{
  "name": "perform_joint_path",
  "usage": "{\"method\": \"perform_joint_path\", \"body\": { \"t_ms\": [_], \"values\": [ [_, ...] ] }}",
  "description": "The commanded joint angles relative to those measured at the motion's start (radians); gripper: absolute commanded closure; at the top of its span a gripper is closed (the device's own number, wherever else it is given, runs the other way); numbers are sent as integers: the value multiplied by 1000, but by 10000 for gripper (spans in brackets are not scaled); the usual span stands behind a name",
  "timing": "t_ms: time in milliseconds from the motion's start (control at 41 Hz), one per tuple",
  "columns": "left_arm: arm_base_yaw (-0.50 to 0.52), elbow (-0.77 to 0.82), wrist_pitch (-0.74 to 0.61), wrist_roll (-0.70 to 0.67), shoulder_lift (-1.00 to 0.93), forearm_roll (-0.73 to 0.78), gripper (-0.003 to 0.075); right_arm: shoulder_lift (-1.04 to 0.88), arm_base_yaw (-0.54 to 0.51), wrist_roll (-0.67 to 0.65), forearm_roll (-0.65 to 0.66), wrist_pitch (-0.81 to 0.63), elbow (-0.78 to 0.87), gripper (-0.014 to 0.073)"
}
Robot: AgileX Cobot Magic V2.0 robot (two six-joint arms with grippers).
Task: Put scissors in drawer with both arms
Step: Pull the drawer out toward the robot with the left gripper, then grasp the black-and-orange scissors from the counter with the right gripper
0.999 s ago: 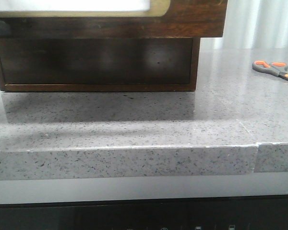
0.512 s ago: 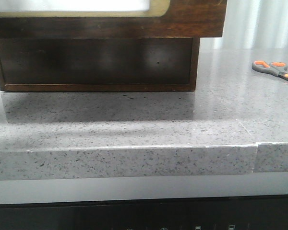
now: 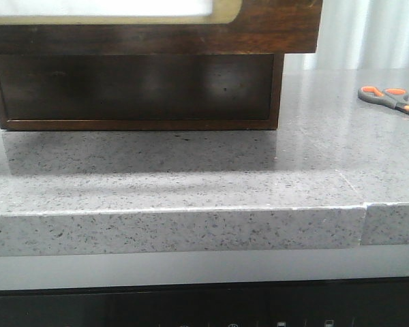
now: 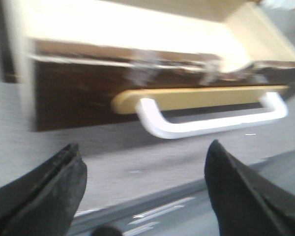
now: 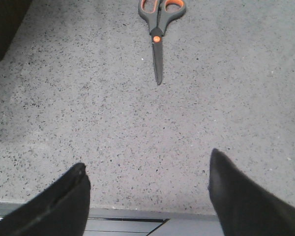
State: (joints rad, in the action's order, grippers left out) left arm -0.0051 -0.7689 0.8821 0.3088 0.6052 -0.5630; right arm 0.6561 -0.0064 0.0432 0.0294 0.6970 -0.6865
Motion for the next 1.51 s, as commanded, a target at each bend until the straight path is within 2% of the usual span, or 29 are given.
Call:
{"method": "perform_joint_path", "body": {
  "t_ms": [0,195,317,390,633,828,1218,1486],
  "values": [
    [-5,-75,-44,-75,2,173,230,5,2,11,1,-58,-34,62],
    [-5,-85,-94,-87,2,331,230,5,2,11,1,-58,-34,62],
    [-35,-85,-132,-87,2,339,230,5,2,11,1,-58,-34,62],
    [-84,-85,-160,-87,2,344,230,5,2,11,1,-58,-34,62],
    [-346,-85,-226,-85,2,354,230,5,2,11,1,-58,-34,62],
    [-447,-85,-225,-85,2,354,230,5,2,11,1,-58,-34,62],
    [-454,-81,-223,-85,2,352,230,5,2,11,-6,-153,-42,62],
    [-454,-81,-223,-85,2,352,230,229,-51,6,-7,-11,-226,62]
  ]
}}
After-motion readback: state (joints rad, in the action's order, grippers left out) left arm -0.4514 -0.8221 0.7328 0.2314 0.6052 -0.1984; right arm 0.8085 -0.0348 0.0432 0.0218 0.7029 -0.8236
